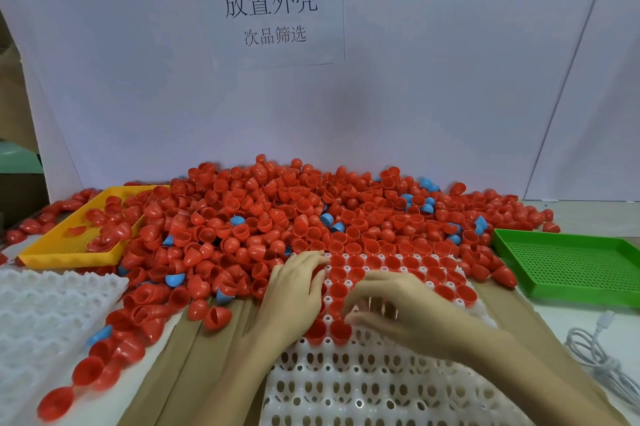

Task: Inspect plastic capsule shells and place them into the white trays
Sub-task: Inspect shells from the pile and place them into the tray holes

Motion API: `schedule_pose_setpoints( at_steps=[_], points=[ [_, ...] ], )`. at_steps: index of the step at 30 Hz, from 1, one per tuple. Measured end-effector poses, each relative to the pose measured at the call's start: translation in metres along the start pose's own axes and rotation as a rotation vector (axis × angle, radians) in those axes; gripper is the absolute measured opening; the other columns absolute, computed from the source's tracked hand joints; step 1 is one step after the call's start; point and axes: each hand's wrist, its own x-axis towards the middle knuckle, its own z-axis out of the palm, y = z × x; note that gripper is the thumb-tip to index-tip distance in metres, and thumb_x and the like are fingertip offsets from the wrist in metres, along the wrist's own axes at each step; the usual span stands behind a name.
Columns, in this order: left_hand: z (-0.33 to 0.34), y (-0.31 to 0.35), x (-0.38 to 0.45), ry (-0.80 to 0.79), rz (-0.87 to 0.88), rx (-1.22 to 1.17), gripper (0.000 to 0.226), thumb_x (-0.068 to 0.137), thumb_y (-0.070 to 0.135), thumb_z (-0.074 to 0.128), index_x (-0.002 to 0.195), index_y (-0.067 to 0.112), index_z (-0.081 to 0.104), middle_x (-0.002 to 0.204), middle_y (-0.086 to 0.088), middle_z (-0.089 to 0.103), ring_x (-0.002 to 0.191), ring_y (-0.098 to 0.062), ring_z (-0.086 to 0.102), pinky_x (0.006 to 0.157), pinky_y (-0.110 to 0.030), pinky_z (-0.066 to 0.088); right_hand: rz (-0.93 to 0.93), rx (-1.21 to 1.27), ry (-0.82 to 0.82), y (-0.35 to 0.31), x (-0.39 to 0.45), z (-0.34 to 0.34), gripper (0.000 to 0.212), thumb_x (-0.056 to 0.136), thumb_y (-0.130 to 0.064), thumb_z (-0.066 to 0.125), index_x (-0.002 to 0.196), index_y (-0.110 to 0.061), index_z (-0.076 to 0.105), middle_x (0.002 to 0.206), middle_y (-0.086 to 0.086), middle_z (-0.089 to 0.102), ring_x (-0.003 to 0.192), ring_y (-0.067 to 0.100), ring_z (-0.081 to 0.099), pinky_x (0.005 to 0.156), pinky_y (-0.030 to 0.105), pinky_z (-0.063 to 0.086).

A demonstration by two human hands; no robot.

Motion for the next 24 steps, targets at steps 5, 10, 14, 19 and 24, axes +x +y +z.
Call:
schedule_pose_setpoints(
  at_steps=[5, 10, 14, 19, 24],
  points=[
    [-0.009, 0.005, 0.001, 0.081, -0.005, -0.156, 0.025, 0.107, 0.022, 0.054, 0.122, 0.026, 0.074, 0.122, 0.02, 0.069, 0.119, 0.004, 0.06, 0.109, -0.025, 0.046, 0.075, -0.014, 0.238, 0.036, 0.029, -0.026, 0.022, 0.098, -0.043, 0.058, 0.106, -0.03, 0.074, 0.095, -0.019, 0.067, 0.088, 0.0, 0.064, 0.077, 0.015, 0.054],
    [-0.015, 0.006, 0.001, 0.102, -0.015, -0.203, 0.022, 0.107, 0.022, 0.056, 0.115, 0.029, 0.075, 0.107, 0.023, 0.072, 0.104, 0.011, 0.064, 0.09, -0.007, 0.047, 0.161, -0.144, 0.354, 0.082, 0.073, -0.043, 0.021, 0.105, -0.022, 0.062, 0.123, -0.027, 0.07, 0.113, -0.007, 0.062, 0.099, 0.006, 0.061, 0.092, 0.029, 0.055],
    [-0.016, 0.008, 0.0, 0.109, 0.008, -0.196, 0.021, 0.107, 0.021, 0.056, 0.114, 0.028, 0.074, 0.11, 0.021, 0.071, 0.108, 0.006, 0.063, 0.096, -0.012, 0.047, 0.217, -0.378, 0.238, 0.105, 0.102, -0.045, 0.051, 0.106, -0.011, 0.058, 0.151, -0.034, 0.054, 0.16, -0.001, 0.043, 0.146, 0.022, 0.043, 0.116, 0.043, 0.046],
    [-0.017, 0.006, 0.001, 0.139, 0.03, -0.146, 0.02, 0.107, 0.02, 0.055, 0.108, 0.025, 0.074, 0.105, 0.02, 0.07, 0.108, 0.002, 0.062, 0.096, -0.014, 0.046, 0.221, -0.602, 0.207, 0.113, 0.117, -0.046, 0.038, 0.1, -0.007, 0.064, 0.136, -0.021, 0.068, 0.134, 0.003, 0.06, 0.121, 0.026, 0.061, 0.09, 0.042, 0.058],
    [-0.018, 0.006, 0.001, 0.132, 0.038, -0.109, 0.019, 0.107, 0.02, 0.055, 0.106, 0.024, 0.074, 0.103, 0.019, 0.069, 0.106, 0.001, 0.06, 0.093, -0.008, 0.042, 0.208, -0.493, 0.344, 0.111, 0.115, -0.049, 0.007, 0.1, -0.009, 0.066, 0.105, -0.01, 0.071, 0.11, 0.005, 0.059, 0.099, 0.026, 0.062, 0.08, 0.038, 0.054]
  ],
)
